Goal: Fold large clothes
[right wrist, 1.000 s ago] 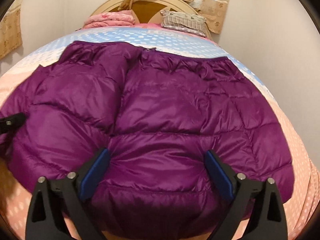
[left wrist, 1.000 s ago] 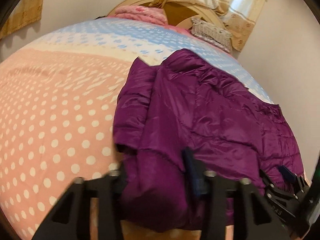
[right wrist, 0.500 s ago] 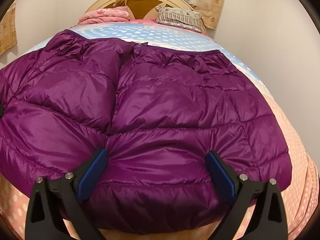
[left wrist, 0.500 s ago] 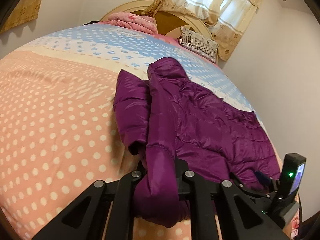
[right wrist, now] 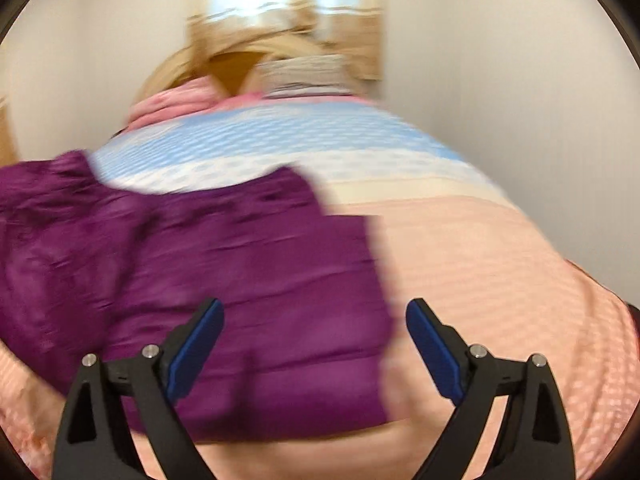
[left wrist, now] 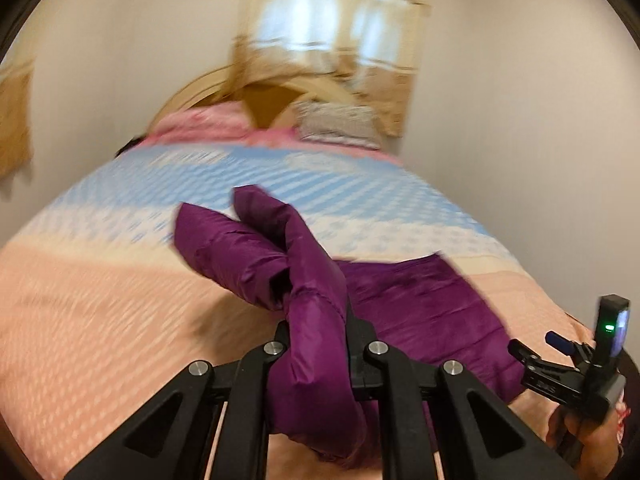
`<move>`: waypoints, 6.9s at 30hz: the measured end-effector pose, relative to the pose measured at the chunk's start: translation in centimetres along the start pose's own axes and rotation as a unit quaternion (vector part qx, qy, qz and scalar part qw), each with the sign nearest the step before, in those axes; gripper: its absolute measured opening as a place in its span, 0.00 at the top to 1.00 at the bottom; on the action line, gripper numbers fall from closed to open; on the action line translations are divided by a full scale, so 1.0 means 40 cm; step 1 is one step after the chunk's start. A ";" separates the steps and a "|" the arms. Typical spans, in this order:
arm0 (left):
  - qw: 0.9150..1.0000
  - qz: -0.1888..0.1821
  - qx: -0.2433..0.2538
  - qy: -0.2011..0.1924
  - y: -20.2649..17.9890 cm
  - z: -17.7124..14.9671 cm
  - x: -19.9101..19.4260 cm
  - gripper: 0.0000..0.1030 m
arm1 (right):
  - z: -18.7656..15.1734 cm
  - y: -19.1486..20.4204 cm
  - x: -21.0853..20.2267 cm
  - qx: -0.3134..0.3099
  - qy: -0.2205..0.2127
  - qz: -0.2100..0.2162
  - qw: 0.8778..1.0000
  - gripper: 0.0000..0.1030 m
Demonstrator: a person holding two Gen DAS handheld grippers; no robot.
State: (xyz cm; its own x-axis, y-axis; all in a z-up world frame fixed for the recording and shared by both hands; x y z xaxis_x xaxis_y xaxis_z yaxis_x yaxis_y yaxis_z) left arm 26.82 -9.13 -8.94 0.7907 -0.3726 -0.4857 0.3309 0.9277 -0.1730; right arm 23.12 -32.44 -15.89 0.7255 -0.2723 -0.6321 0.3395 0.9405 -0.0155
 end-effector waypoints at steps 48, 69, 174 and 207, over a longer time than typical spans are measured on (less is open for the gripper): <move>0.985 0.164 0.011 0.048 -0.028 0.092 0.358 0.09 | 0.318 0.132 -0.018 -0.016 -0.010 -0.013 1.000 0.54; 0.990 0.076 0.065 0.098 -0.262 0.030 0.625 0.05 | 0.174 0.030 0.289 0.078 0.027 0.025 0.996 0.63; 0.985 -0.069 0.042 0.152 -0.234 -0.144 0.474 0.48 | 0.022 0.022 0.216 0.068 0.062 0.174 0.981 0.75; 0.997 0.057 -0.010 0.048 0.185 -0.061 0.029 0.65 | 0.093 0.601 -0.017 -0.064 0.002 0.322 0.944 0.78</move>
State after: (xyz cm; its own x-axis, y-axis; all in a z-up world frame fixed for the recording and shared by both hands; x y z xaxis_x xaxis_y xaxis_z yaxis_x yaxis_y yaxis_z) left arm 28.93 -2.63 -12.87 0.7690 -0.2620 -0.5830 0.2310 0.9644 -0.1287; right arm 33.01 -10.40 -12.95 0.7545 0.3660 -0.5448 -0.2472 0.9274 0.2807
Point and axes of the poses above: each gripper's, at about its wrist camera, not at the fingertips, and x roughly the way its jaws point, y to its left, z to its top, the point moved 3 cm from there along x, roughly the way its jaws point, and after that the axes turned 2 degrees about -x, right-handed, at the moved point
